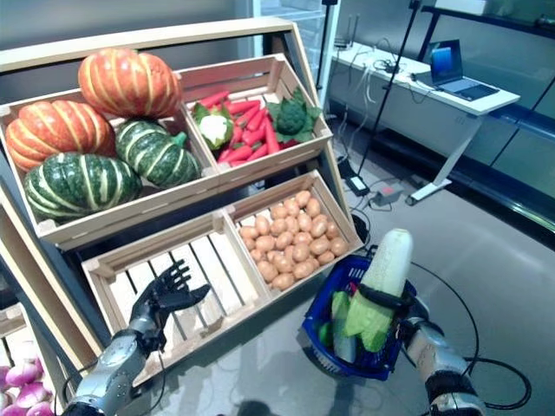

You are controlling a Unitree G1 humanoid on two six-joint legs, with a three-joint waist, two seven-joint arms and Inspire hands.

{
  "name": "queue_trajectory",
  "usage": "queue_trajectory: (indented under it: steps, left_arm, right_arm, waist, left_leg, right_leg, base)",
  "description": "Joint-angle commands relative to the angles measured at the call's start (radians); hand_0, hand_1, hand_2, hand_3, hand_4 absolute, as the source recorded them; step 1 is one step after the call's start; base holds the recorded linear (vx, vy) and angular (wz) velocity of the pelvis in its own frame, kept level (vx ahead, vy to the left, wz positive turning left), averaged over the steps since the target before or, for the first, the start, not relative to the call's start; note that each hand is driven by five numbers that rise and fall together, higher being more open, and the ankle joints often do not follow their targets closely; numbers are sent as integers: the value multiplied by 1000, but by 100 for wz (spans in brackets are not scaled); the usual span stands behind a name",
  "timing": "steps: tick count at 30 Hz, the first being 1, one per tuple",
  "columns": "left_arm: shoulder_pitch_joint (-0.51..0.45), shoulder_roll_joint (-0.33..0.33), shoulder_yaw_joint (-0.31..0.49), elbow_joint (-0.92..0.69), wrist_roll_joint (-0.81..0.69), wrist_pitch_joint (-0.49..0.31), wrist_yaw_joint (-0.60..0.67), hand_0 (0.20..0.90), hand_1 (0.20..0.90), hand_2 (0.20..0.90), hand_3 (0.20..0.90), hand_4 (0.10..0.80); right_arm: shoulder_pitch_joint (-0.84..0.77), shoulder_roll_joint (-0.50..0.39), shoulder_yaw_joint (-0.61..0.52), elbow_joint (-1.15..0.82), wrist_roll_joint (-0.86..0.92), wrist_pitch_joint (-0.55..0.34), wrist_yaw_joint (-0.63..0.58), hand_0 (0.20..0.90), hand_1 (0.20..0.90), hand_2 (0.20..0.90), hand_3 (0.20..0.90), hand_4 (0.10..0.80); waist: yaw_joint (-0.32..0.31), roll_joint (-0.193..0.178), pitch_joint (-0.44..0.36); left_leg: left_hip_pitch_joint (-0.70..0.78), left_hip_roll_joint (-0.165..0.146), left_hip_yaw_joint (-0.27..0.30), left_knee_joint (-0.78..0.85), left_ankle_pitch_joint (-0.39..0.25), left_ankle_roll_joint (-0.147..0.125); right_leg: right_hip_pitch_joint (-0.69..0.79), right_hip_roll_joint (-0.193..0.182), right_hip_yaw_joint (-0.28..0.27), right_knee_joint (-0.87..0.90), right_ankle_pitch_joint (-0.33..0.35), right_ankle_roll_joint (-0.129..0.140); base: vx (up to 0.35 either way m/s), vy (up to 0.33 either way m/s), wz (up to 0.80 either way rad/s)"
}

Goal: Put vegetables into the basket

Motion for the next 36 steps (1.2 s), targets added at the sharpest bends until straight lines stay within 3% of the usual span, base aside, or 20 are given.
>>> queue_trajectory:
  steps: [1,8,12,16,23,28,29,36]
  left_arm:
    - [-149,45,-36,-40,-31,-111,-20,900,900,900,900,800]
    - [-220,64,-84,-41,-38,-204,6,900,900,900,900,800]
    - [-253,97,-98,-75,-64,-244,8,900,900,900,900,800]
    - [-283,120,-109,-111,-88,-278,-16,900,900,900,900,800]
    - [-326,125,-117,-180,-173,-348,-7,900,900,900,900,800]
    - [-336,119,-113,-214,-177,-387,15,900,900,900,900,800]
    - [-336,118,-112,-221,-188,-393,3,900,900,900,900,800]
    - [-310,121,-99,-205,-237,-427,-67,900,900,900,900,800]
  right_arm:
    - [-212,-117,-46,68,-39,-149,-37,300,300,300,300,400]
    - [-371,-202,-17,193,4,-148,-75,300,300,300,300,400]
    - [-448,-233,7,200,9,-167,-104,300,300,300,300,400]
    - [-486,-255,14,194,38,-157,-127,300,300,300,300,400]
    - [-575,-282,43,220,25,-132,-99,300,300,300,300,400]
    - [-612,-307,71,217,36,-120,-59,300,300,300,300,400]
    - [-613,-308,75,216,36,-125,-61,900,900,900,900,800]
    - [-600,-314,68,203,41,-132,-87,900,900,900,900,800]
  waist:
    - [35,-12,64]
    - [36,36,215]
    - [36,64,283]
    - [30,77,312]
    - [17,98,337]
    - [12,99,352]
    - [12,98,353]
    - [23,78,347]
  left_leg:
    - [-120,7,2,229,-87,12]
    - [-366,-5,-6,537,-184,17]
    - [-527,-35,-13,717,-255,37]
    - [-625,-45,0,825,-292,54]
    - [-762,-34,12,1026,-373,75]
    - [-870,-26,5,1161,-417,100]
    - [-885,-27,2,1180,-423,103]
    - [-917,-31,-21,1262,-439,111]
  right_leg:
    - [-115,-28,-46,266,-78,-110]
    - [-339,-78,-45,570,-181,-150]
    - [-510,-130,-15,788,-243,-153]
    - [-619,-171,-1,916,-275,-153]
    - [-771,-181,41,1090,-333,-174]
    - [-891,-168,63,1205,-370,-192]
    - [-906,-165,65,1223,-375,-193]
    - [-929,-149,51,1282,-390,-193]
  base:
    - [-200,-25,17]
    - [-181,18,13]
    - [-164,19,6]
    - [-152,9,7]
    - [-84,5,3]
    - [-80,-26,-3]
    - [-80,-50,6]
    - [-6,-35,1]
